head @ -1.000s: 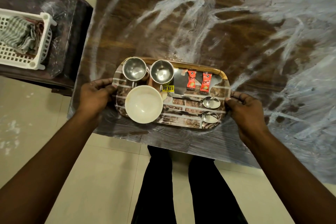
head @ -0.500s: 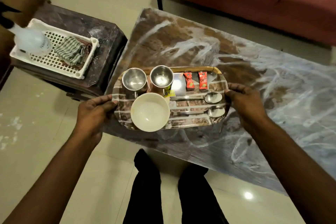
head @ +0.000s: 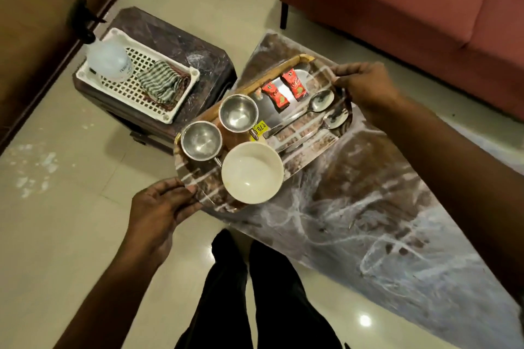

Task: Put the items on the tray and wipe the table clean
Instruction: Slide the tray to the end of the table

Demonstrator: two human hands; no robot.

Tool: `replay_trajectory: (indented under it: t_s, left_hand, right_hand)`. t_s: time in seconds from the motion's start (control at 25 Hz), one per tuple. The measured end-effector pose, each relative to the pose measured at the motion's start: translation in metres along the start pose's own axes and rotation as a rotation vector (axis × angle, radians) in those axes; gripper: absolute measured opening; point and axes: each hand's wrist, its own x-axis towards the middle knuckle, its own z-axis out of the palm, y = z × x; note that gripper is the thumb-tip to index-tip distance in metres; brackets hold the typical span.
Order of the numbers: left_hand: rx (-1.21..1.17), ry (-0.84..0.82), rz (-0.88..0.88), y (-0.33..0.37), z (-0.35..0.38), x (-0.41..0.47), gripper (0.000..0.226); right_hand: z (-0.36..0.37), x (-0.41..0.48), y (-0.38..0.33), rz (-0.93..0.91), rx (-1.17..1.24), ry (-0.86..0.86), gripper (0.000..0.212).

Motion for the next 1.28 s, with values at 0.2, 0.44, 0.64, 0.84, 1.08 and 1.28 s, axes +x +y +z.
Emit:
replay_trajectory:
  t_s: [0.2, 0.44, 0.64, 0.84, 1.08, 1.28]
  left_hand:
    - [-0.081, 0.105, -0.077, -0.035, 0.02, 0.018, 0.017]
    - [-0.175, 0.235, -0.167, -0.072, 0.058, 0.054, 0.007]
    - [-0.136, 0.297, -0.189, -0.093, 0.07, 0.086, 0.007]
    - [-0.142, 0.319, -0.239, -0.1, 0.071, 0.103, 0.009]
    - [-0.101, 0.326, -0.287, -0.106, 0.071, 0.112, 0.009]
    - [-0.079, 0.312, -0.302, -0.106, 0.066, 0.117, 0.009]
  right_hand:
    - [0.038, 0.058, -0.015, -0.006, -0.093, -0.102, 0.029]
    - [0.084, 0.116, -0.007, -0.021, -0.221, -0.223, 0.034]
    - [0.112, 0.157, 0.016, 0.001, -0.255, -0.292, 0.029]
    - [0.124, 0.176, 0.029, -0.015, -0.275, -0.293, 0.029]
    - [0.13, 0.183, 0.038, 0.004, -0.27, -0.279, 0.036]
    - [0.133, 0.187, 0.045, 0.019, -0.271, -0.27, 0.029]
